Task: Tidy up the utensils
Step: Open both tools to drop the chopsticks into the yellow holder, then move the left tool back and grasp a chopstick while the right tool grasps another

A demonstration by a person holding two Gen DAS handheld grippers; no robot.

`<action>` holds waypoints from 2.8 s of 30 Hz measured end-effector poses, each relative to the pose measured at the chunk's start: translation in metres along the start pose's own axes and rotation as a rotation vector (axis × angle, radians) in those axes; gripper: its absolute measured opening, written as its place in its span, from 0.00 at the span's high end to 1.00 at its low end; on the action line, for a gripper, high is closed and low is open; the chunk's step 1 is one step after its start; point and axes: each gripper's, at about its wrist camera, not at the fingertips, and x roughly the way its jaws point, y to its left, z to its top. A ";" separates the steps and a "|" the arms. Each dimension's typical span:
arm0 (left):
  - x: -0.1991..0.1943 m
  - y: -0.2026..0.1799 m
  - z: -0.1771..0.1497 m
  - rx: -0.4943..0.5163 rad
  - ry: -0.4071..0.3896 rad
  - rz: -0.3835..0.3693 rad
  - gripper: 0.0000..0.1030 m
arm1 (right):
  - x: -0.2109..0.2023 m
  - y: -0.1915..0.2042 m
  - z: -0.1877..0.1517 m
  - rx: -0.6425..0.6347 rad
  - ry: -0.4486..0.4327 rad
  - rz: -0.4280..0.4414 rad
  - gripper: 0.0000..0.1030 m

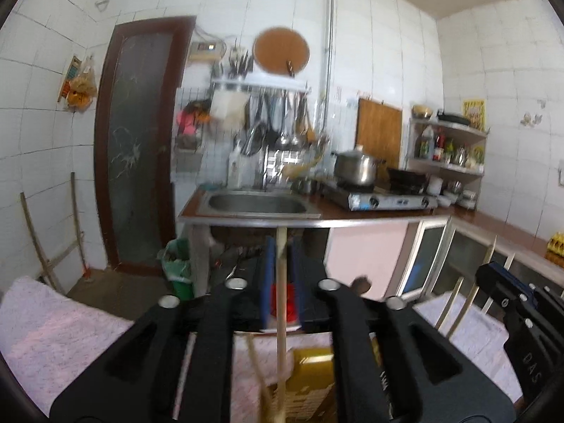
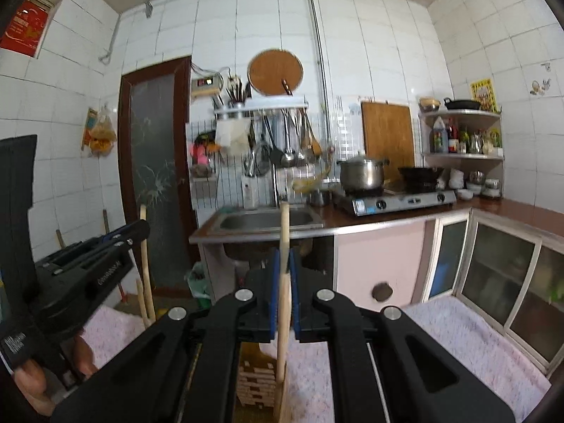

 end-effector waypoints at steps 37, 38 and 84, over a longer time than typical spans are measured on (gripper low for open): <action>-0.181 0.048 -0.213 -0.003 0.616 0.134 0.05 | -0.169 -0.017 -0.204 0.037 0.648 -0.124 0.32; -0.180 0.047 -0.215 -0.001 0.622 0.135 0.05 | -0.166 -0.017 -0.204 0.043 0.650 -0.129 0.32; -0.164 0.005 -0.227 0.040 0.742 0.082 0.84 | -0.154 -0.031 -0.202 0.096 0.660 -0.028 0.93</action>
